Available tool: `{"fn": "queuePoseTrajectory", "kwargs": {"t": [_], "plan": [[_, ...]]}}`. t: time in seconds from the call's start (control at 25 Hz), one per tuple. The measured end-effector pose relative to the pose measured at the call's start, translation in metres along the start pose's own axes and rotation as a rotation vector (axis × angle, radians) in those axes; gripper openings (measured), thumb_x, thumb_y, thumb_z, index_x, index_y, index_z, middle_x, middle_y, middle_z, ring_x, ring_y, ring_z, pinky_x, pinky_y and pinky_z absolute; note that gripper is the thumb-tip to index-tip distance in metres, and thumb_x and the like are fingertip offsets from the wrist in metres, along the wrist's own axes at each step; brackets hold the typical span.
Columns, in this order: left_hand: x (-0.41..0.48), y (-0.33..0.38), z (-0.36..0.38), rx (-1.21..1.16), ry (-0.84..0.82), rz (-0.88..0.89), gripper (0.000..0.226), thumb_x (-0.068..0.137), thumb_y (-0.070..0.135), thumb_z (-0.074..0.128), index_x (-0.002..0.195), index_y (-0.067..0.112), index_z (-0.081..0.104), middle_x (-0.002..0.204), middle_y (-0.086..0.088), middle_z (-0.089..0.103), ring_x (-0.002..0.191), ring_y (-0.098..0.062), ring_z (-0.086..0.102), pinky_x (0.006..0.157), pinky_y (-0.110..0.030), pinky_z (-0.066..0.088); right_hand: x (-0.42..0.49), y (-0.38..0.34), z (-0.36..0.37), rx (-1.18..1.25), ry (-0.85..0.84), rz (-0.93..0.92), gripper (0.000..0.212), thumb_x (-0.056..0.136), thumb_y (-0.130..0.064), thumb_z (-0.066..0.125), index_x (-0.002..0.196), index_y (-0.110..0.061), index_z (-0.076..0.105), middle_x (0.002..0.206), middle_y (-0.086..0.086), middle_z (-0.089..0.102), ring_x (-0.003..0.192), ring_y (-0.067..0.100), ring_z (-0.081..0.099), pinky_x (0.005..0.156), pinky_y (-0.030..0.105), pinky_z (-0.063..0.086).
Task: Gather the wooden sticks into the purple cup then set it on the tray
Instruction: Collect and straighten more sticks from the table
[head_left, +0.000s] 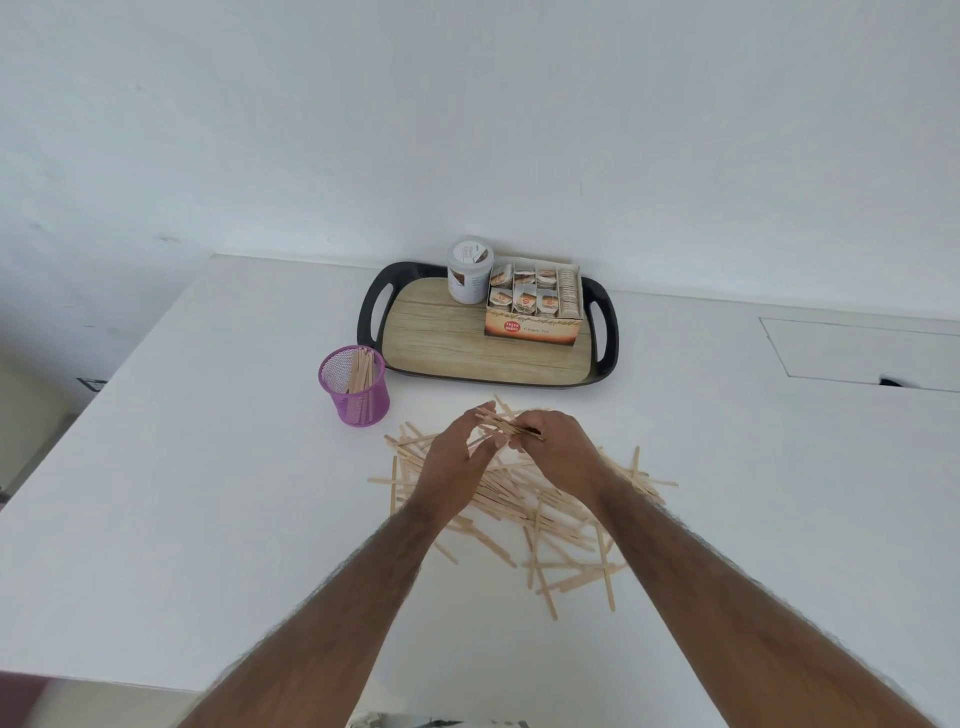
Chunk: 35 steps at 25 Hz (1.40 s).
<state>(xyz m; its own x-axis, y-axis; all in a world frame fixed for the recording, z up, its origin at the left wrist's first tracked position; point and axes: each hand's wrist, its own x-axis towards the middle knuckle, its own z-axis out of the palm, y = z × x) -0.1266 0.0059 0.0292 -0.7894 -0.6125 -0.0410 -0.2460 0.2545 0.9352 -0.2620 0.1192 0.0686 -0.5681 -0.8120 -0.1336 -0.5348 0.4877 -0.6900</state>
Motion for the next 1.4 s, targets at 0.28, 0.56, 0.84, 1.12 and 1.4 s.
{"fn": "queuePoseTrajectory", "kwargs": {"t": [0.28,0.56,0.84,1.12,1.4], "plan": [[0.008,-0.004,0.002,-0.360,-0.080,-0.135,0.079,0.094,0.011,0.071,0.157,0.036,0.030,0.140,0.021,0.059,0.134,-0.001,0.052,0.106,-0.029,0.045,-0.004,-0.006,-0.007,0.275,-0.046,0.046,0.023,0.090,-0.004,0.058,0.071,-0.009,0.069,0.060,-0.001,0.056,0.045,0.004,0.035,0.051,0.022,0.029],[0.019,0.010,0.003,-0.551,-0.242,-0.135,0.025,0.098,0.006,0.064,0.123,0.010,0.066,0.099,-0.005,0.071,0.099,-0.017,0.068,0.117,-0.047,0.041,0.002,-0.008,-0.014,0.486,-0.130,0.054,0.030,0.097,-0.010,0.060,0.076,-0.024,0.078,0.067,-0.003,0.064,0.067,0.009,0.055,0.066,0.016,0.045],[0.019,0.011,0.010,-0.649,-0.219,-0.164,0.027,0.106,0.007,0.047,0.130,0.005,0.059,0.118,-0.011,0.070,0.113,-0.023,0.066,0.111,-0.039,0.047,0.010,-0.005,-0.008,0.554,-0.182,0.173,0.025,0.102,-0.013,0.057,0.091,-0.015,0.079,0.073,0.003,0.061,0.066,0.011,0.052,0.063,0.023,0.045],[0.022,0.012,0.018,-0.903,0.005,-0.288,0.035,0.105,0.001,0.045,0.094,0.012,0.076,0.093,-0.015,0.072,0.086,-0.024,0.067,0.083,-0.033,0.059,0.010,-0.014,-0.008,0.466,-0.226,0.210,0.031,0.101,-0.006,0.049,0.081,-0.014,0.071,0.066,-0.003,0.059,0.062,0.010,0.049,0.059,0.023,0.040],[0.030,0.016,0.016,-1.101,0.304,-0.465,0.026,0.110,0.006,0.037,0.101,0.003,0.061,0.084,-0.011,0.066,0.078,-0.023,0.067,0.081,-0.037,0.060,0.009,-0.018,-0.015,0.455,-0.133,0.287,0.025,0.100,-0.004,0.047,0.092,-0.004,0.071,0.071,0.001,0.058,0.062,0.011,0.047,0.055,0.024,0.037]]}}
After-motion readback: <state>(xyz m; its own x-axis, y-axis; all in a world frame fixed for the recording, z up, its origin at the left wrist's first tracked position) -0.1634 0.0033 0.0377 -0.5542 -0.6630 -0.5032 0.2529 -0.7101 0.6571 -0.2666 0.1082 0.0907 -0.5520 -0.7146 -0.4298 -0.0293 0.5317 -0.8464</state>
